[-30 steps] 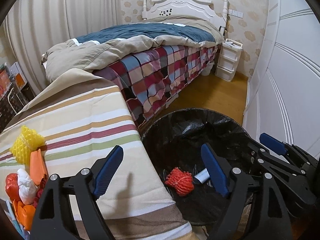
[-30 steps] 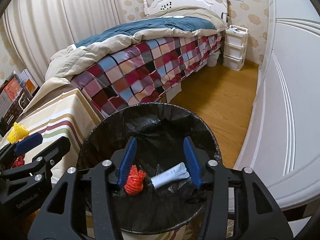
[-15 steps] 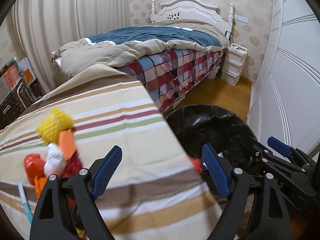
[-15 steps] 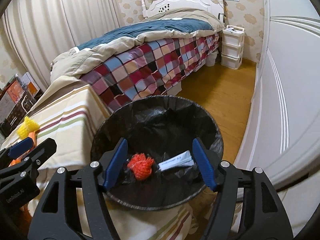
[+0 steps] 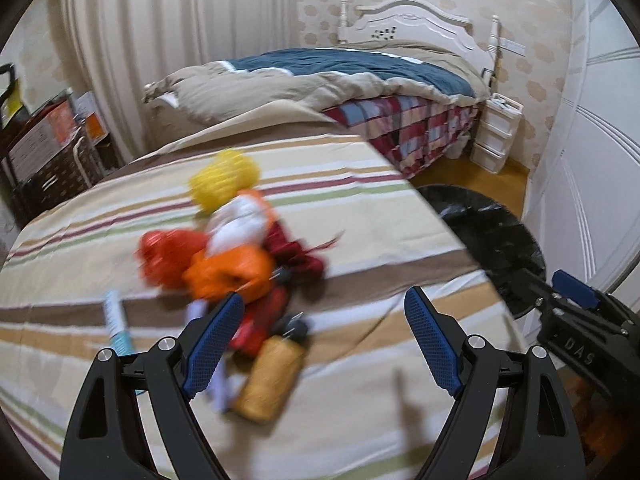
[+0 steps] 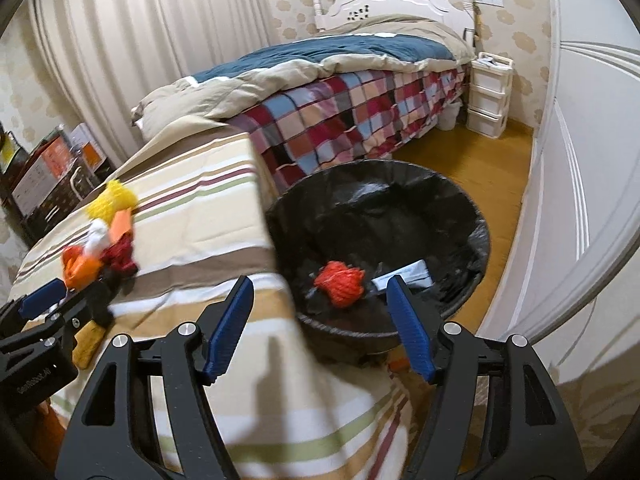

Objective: Collect trash
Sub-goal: 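Move both tools back over the table toward the remaining trash, then grasp the teal toothpaste tube with the left tool while the right tool grasps the gold spray can, then carry the tube and can over the bin and open both tools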

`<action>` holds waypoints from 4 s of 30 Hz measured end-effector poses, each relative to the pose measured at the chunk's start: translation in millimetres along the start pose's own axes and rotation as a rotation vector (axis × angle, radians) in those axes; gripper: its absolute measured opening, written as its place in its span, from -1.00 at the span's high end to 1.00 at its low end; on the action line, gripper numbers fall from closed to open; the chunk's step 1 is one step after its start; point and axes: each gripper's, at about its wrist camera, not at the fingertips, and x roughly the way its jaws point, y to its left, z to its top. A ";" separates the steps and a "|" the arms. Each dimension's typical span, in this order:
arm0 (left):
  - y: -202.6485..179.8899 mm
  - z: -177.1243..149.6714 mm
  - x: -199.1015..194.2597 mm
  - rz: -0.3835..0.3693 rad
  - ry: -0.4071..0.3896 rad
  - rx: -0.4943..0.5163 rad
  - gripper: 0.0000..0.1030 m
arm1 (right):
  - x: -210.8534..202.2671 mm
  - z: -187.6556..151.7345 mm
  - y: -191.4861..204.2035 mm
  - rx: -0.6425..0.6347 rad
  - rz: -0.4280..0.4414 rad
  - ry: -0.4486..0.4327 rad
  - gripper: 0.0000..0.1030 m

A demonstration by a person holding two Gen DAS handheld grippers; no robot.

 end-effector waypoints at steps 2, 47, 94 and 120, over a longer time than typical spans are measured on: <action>8.7 -5.4 -3.9 0.013 0.001 -0.009 -0.59 | -3.4 -4.7 10.5 -0.014 0.011 0.002 -0.31; 151.7 -45.6 -10.3 0.176 0.059 -0.193 -0.57 | 23.1 -36.8 168.3 -0.286 0.146 0.140 0.32; 141.6 -41.8 5.1 0.032 0.095 -0.182 0.15 | 13.8 -32.4 131.3 -0.230 0.186 0.114 0.55; 131.6 -46.5 -0.7 0.041 0.069 -0.131 0.61 | 16.4 -35.3 131.0 -0.230 0.188 0.120 0.55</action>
